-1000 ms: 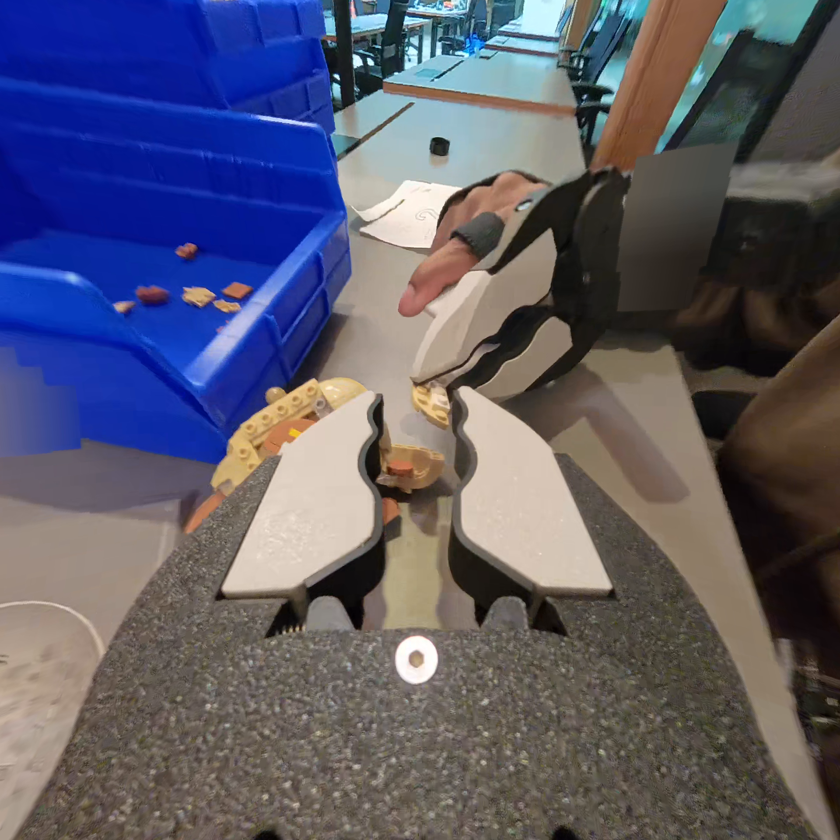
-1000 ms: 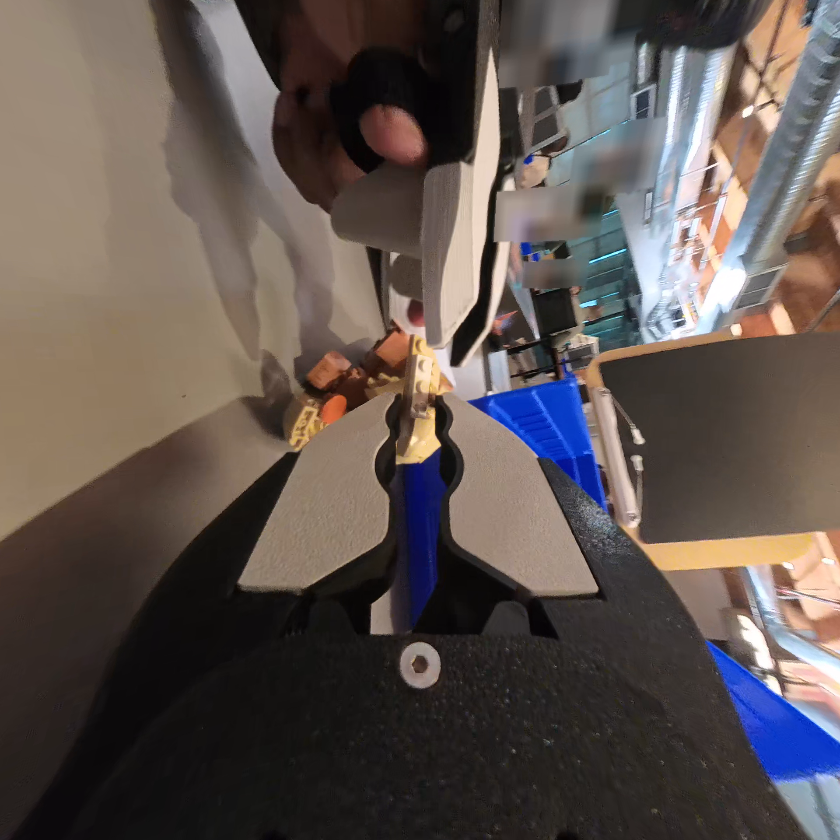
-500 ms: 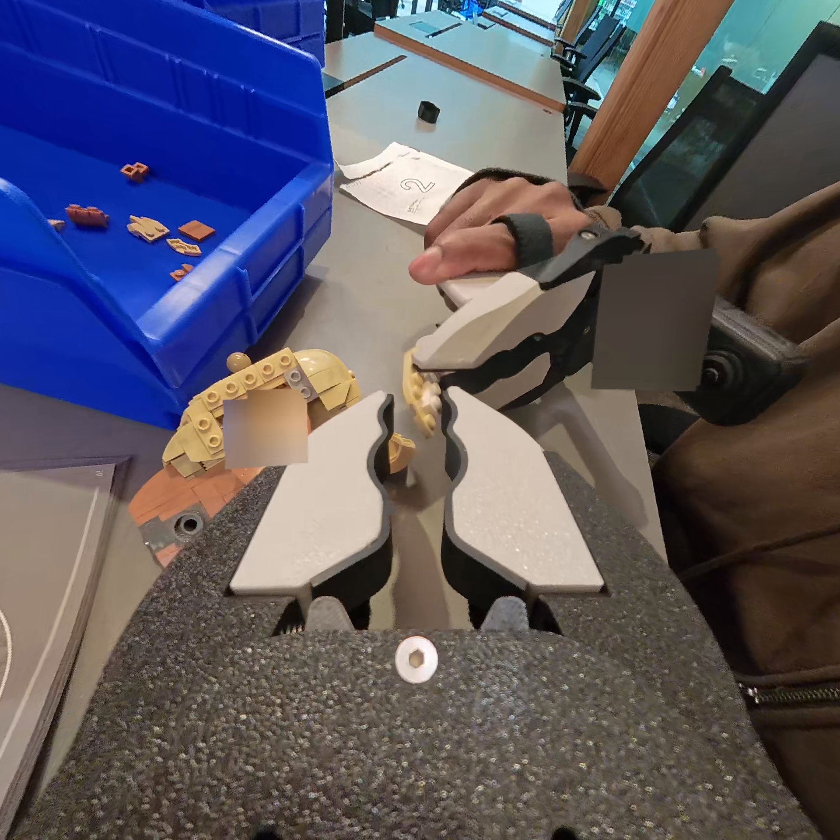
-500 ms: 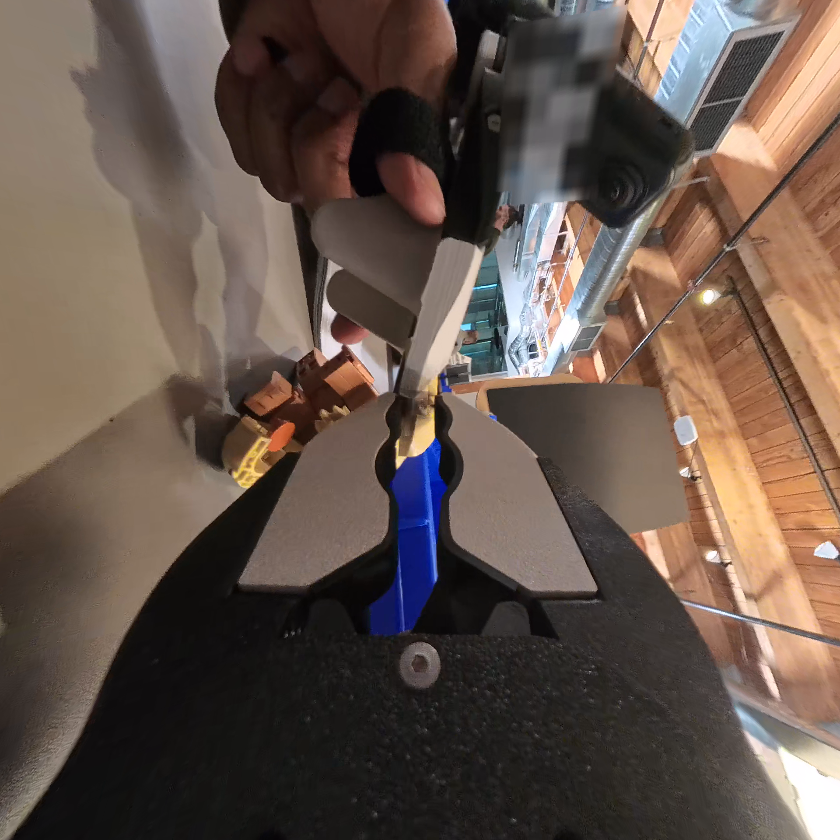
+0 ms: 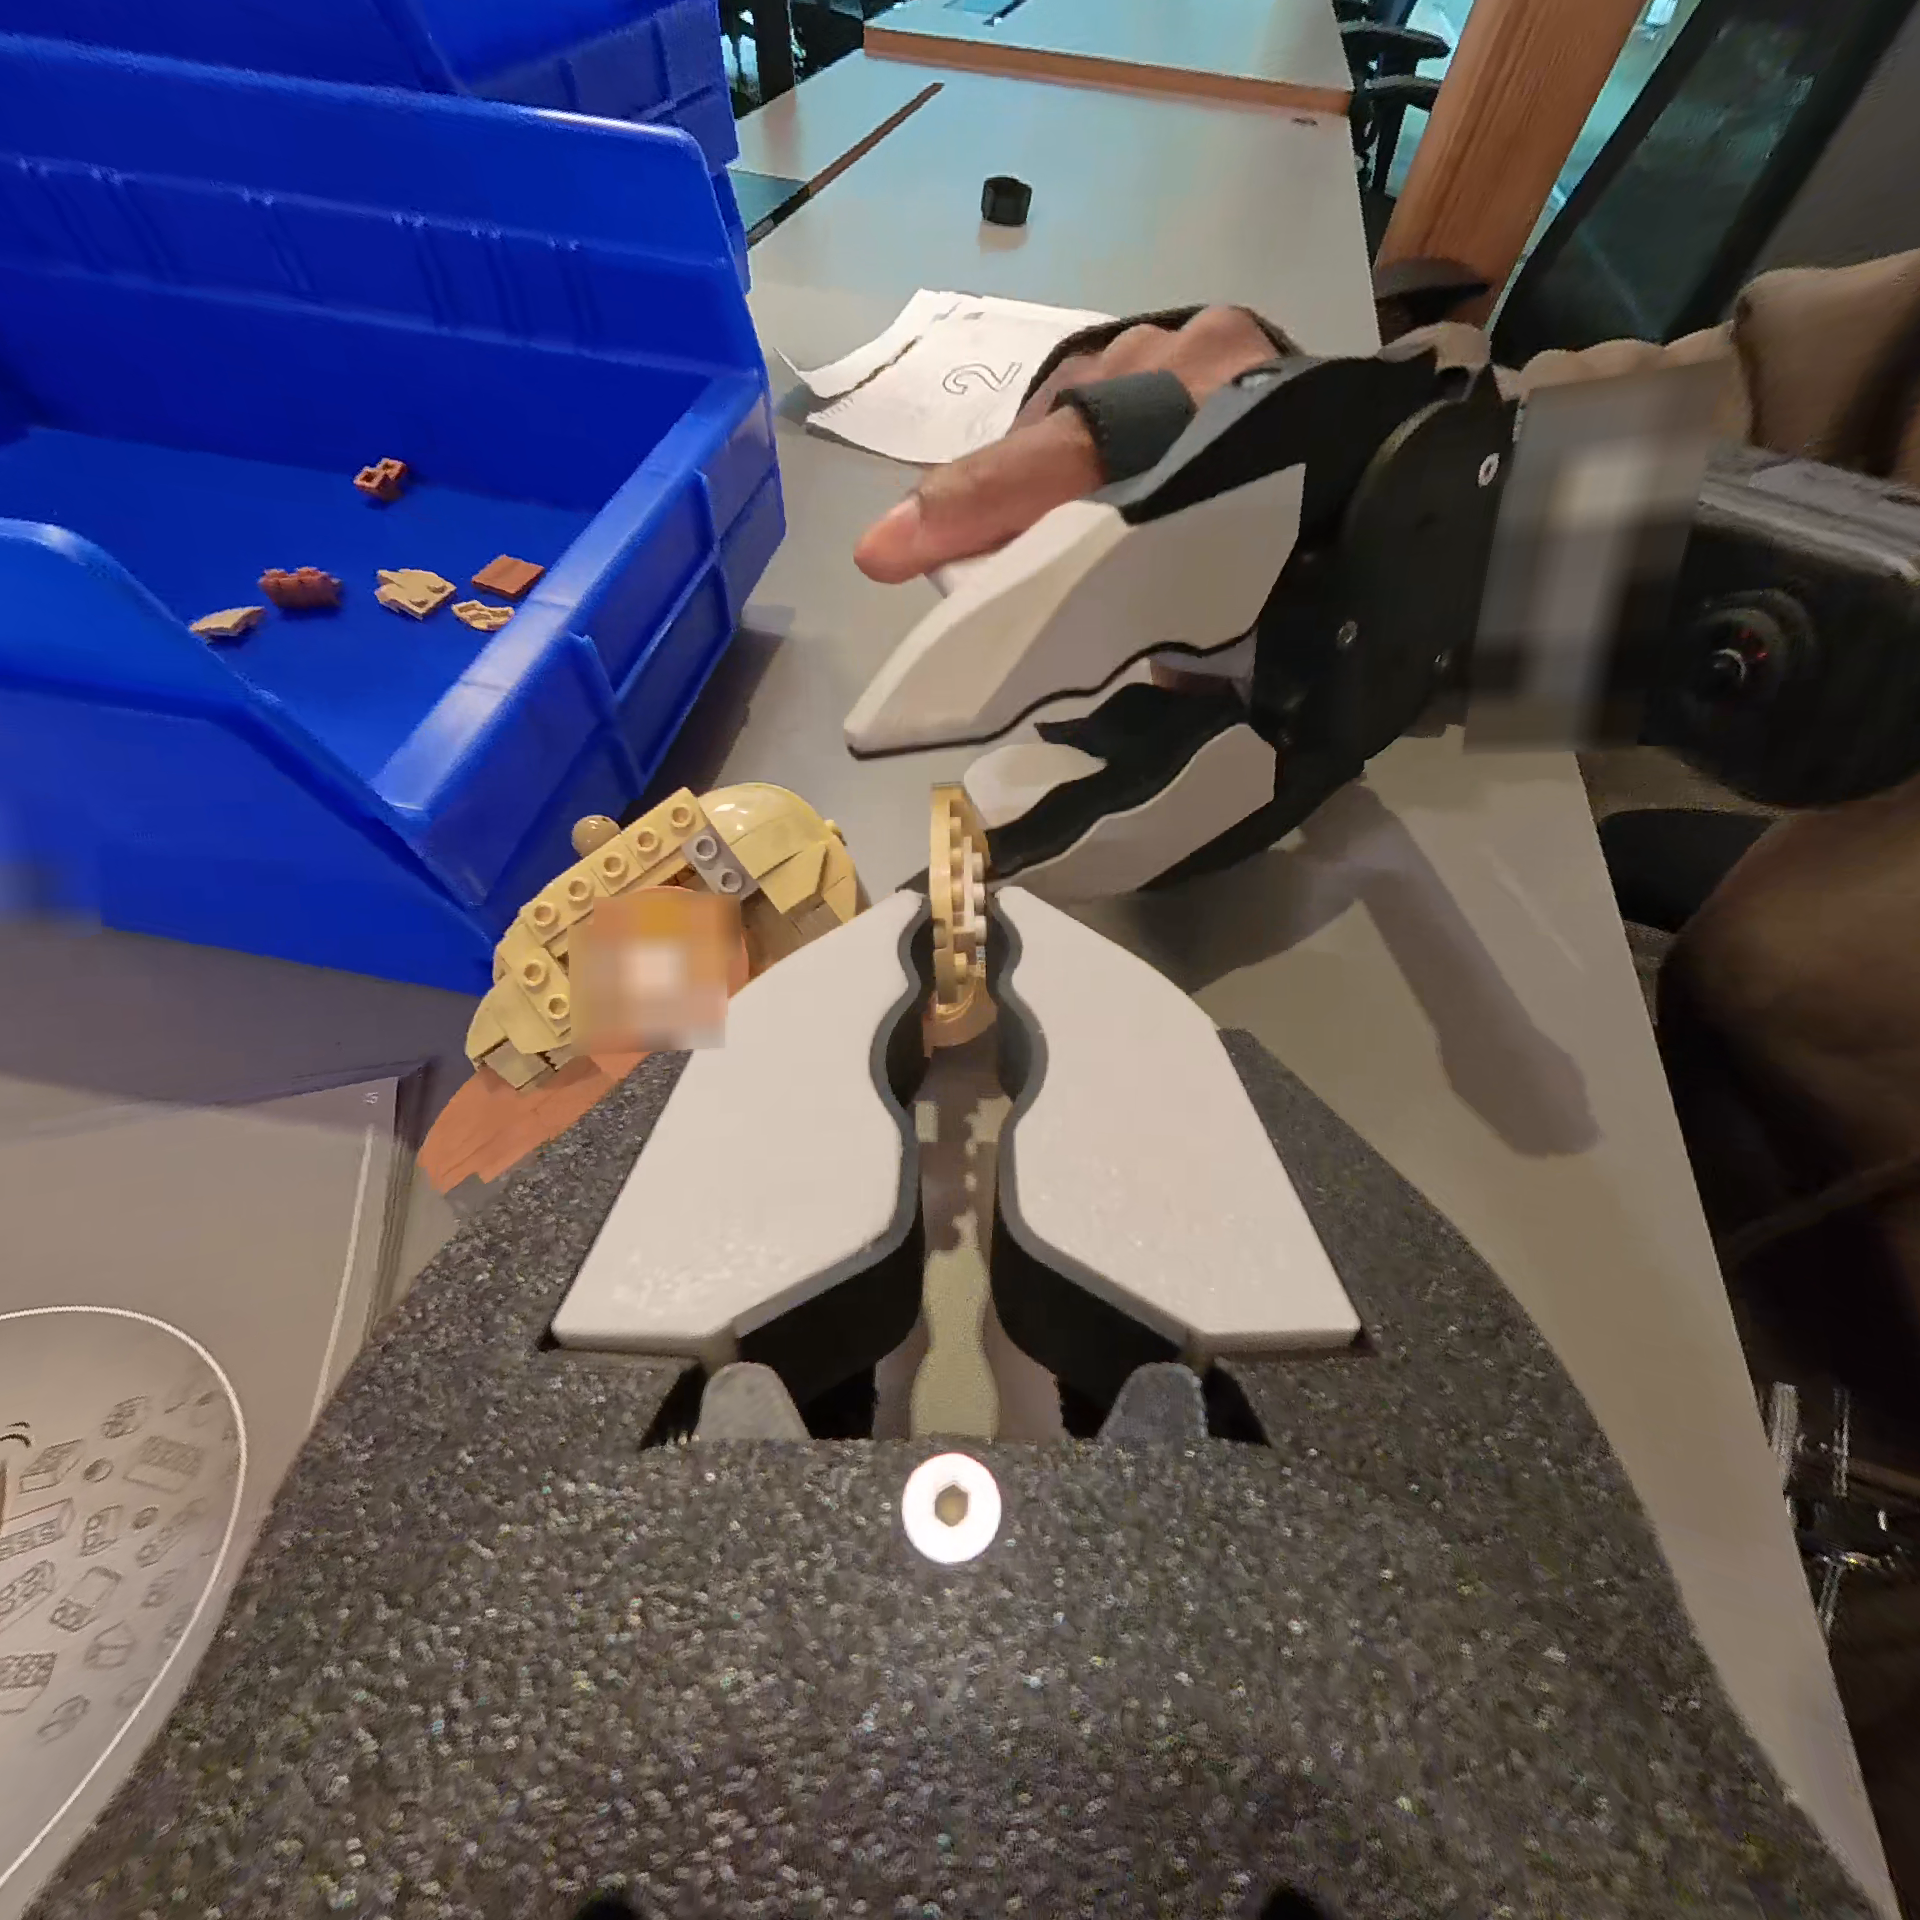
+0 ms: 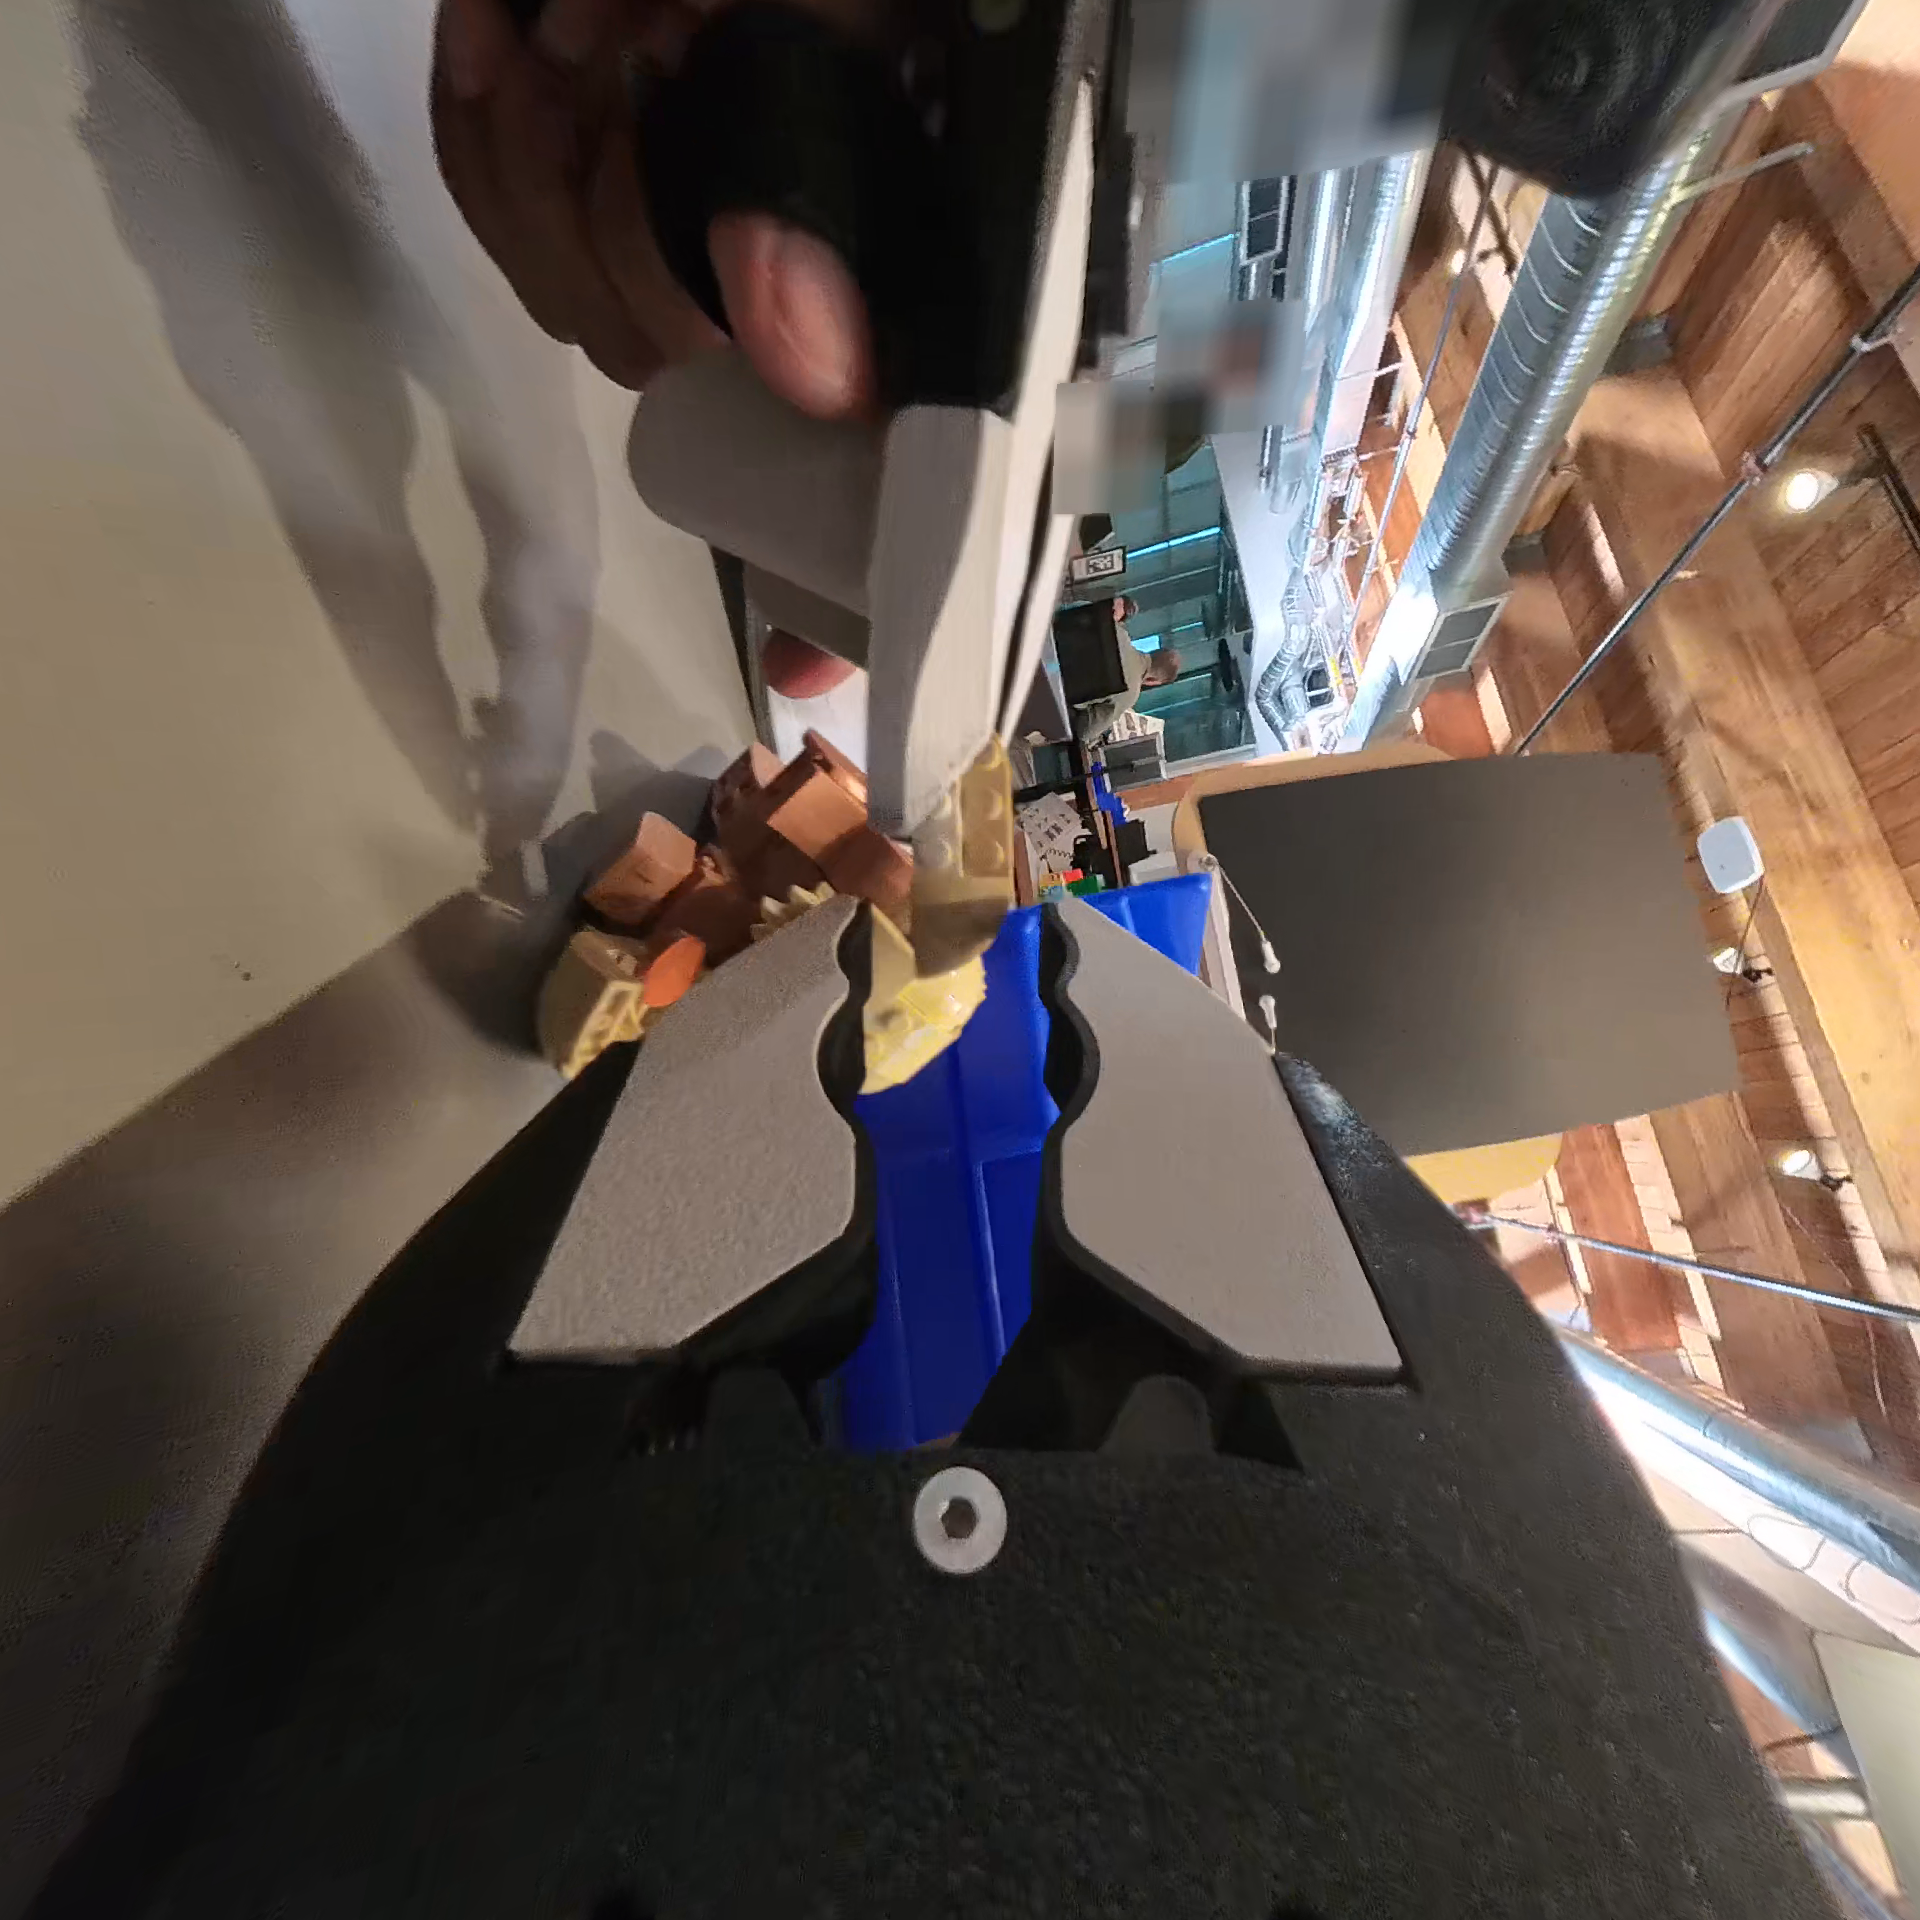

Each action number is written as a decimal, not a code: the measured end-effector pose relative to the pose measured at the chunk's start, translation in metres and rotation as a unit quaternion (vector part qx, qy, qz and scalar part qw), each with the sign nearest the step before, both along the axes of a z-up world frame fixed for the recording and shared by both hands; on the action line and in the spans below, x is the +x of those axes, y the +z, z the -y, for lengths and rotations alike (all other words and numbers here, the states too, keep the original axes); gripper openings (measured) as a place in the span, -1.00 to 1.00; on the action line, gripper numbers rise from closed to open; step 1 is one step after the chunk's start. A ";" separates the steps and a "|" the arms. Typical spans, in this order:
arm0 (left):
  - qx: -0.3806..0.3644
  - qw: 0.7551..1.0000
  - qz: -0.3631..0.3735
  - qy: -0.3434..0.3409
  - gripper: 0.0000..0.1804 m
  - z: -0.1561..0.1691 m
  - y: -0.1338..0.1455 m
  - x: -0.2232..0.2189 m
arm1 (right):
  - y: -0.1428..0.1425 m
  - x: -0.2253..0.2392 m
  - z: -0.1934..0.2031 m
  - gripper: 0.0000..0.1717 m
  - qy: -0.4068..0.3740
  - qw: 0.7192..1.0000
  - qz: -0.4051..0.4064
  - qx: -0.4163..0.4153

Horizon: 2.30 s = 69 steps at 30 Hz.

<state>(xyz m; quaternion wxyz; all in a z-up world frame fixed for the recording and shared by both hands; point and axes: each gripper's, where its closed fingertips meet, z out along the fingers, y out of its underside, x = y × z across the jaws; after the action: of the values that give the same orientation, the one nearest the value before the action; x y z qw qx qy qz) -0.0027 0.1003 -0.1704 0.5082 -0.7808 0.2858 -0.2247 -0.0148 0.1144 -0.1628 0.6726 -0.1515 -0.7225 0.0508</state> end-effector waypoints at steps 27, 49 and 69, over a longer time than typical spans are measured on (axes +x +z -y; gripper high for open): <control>-0.060 0.995 0.072 0.028 -0.90 -0.002 -0.004 0.004 | -0.007 -0.005 0.001 -0.80 -0.058 0.998 0.010 0.013; 0.016 0.994 -0.110 0.008 -0.88 0.002 -0.018 0.006 | -0.022 0.004 0.006 -0.79 -0.021 0.996 0.085 -0.028; -0.024 0.999 0.021 0.036 -0.91 -0.006 0.000 -0.012 | 0.023 0.011 -0.010 -0.80 0.011 0.990 0.014 -0.138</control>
<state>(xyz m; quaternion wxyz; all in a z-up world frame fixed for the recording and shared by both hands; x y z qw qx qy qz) -0.0145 0.1059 -0.1706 0.5028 -0.7975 0.2415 -0.2299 -0.0040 0.1244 -0.1402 0.6341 -0.2356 -0.7198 0.1556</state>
